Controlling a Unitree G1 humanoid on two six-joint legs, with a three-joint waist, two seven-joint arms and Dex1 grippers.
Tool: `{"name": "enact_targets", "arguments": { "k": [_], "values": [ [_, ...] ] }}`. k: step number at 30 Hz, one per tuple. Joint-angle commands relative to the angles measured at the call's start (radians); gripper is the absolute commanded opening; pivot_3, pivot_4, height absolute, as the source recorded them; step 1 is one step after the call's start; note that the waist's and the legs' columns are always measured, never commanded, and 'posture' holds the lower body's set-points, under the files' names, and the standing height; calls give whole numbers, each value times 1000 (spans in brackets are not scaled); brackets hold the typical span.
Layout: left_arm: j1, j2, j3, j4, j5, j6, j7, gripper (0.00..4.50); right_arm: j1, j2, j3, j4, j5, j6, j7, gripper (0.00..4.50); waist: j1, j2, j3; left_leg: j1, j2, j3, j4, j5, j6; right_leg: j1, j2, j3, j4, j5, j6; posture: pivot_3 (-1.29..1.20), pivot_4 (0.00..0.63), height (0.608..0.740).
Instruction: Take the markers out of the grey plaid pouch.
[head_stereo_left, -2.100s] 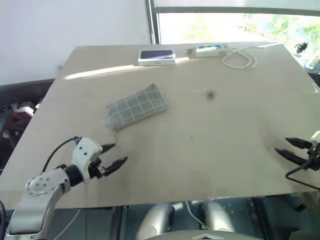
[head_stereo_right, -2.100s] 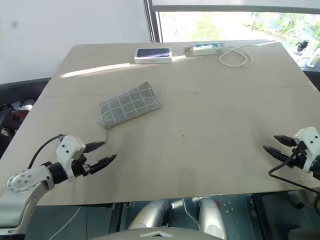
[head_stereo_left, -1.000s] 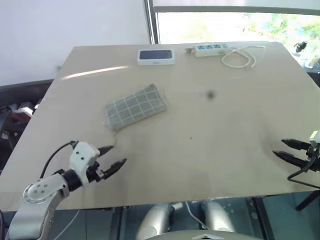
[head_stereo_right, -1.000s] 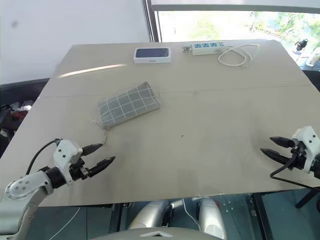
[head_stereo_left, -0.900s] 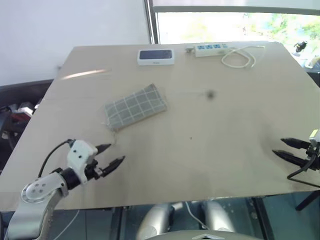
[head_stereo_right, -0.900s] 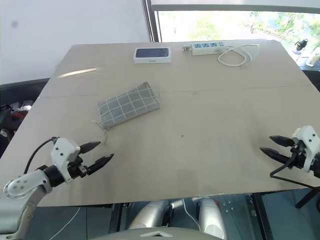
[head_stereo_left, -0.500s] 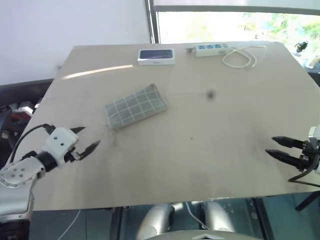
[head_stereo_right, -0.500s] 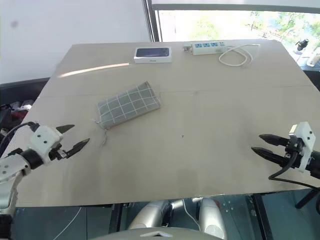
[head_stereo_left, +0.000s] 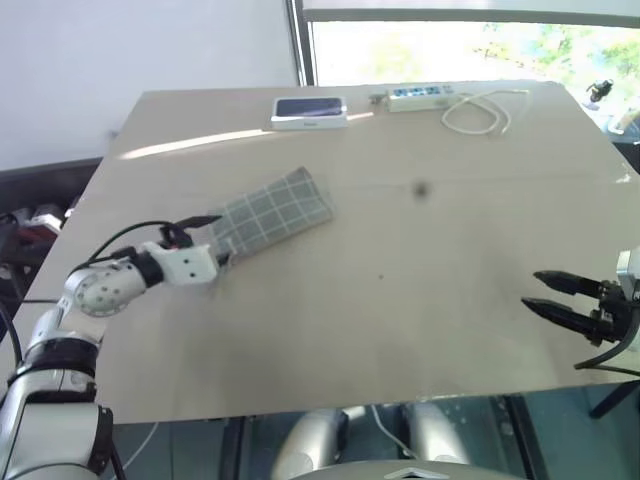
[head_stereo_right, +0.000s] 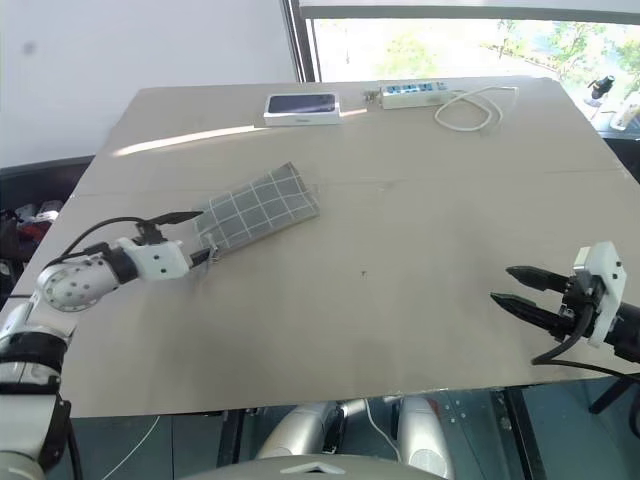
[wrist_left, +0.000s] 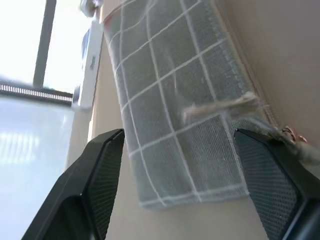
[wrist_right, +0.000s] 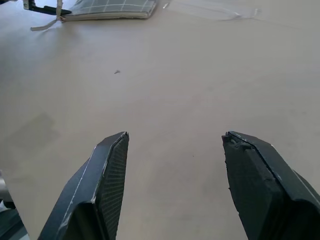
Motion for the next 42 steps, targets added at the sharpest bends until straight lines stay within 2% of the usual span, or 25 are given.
{"name": "enact_targets", "arguments": {
  "k": [1,4,8,10,13,17,20,22,26,34,36,39,42],
  "values": [
    [-50,49,-87,74,168,-38,187,3645,24,10,-64,-52,22,-10,-16,3023,1,0,0,0,0,0,0,0,0,0,0,0,1,0,0,0,150,740],
    [-92,61,-129,132,203,-36,283,3645,51,17,-86,-69,26,-11,-23,3023,1,0,0,1,0,1,0,0,0,0,0,0,3,0,0,0,150,740],
    [-124,55,-114,202,122,-43,298,3645,65,18,-102,-65,18,-19,-23,3023,-2,0,0,2,0,2,0,0,1,-1,0,-2,5,0,0,0,150,740],
    [-124,59,-108,224,81,-60,271,3645,63,18,-102,-62,15,-21,-24,3023,-2,0,0,2,0,2,1,0,0,-1,0,-2,5,0,0,0,150,740],
    [-79,54,-73,254,-51,-74,142,3645,50,14,-95,-54,11,-23,-24,3023,-1,-1,0,1,0,2,1,0,0,-1,0,-2,5,0,0,0,150,740],
    [-26,60,-68,254,-102,-78,86,3645,46,10,-91,-47,9,-24,-20,3023,-5,-1,0,1,0,2,1,0,0,-1,0,-3,5,0,0,0,150,740],
    [24,56,-63,223,-192,-70,-32,3645,40,6,-87,-40,4,-24,-15,3023,-3,-1,-1,1,0,3,1,0,0,-1,0,-2,5,0,0,0,150,740],
    [35,61,-75,202,-177,-79,-27,3645,34,5,-84,-40,4,-21,-15,3023,-3,-1,-1,2,0,3,1,0,0,-1,0,-2,6,0,0,0,150,740],
    [-10,17,-94,169,-88,-48,102,3645,23,5,-74,-44,2,-17,-16,3023,0,-1,-1,2,0,3,1,0,0,-1,0,-1,6,0,0,0,150,740],
    [-139,-53,-274,129,300,81,558,3645,24,-1,-95,-62,9,-1,-21,3023,11,-2,-2,1,-1,2,5,0,0,0,0,-4,8,0,0,0,150,740],
    [-159,-64,-311,128,351,102,640,3102,31,2,-102,-70,10,2,-24,3023,8,-1,-2,1,-1,2,6,0,0,0,0,-3,8,0,0,0,150,740],
    [-173,-84,-335,129,370,113,702,1959,46,7,-110,-86,13,5,-29,3023,6,-2,-2,1,-1,2,6,0,0,0,0,-3,9,0,0,0,150,740],
    [-176,-96,-354,111,382,103,743,500,57,13,-111,-100,18,7,-39,3023,12,1,-4,1,-1,2,6,0,0,0,0,-3,9,0,0,0,150,740]
  ]
}}
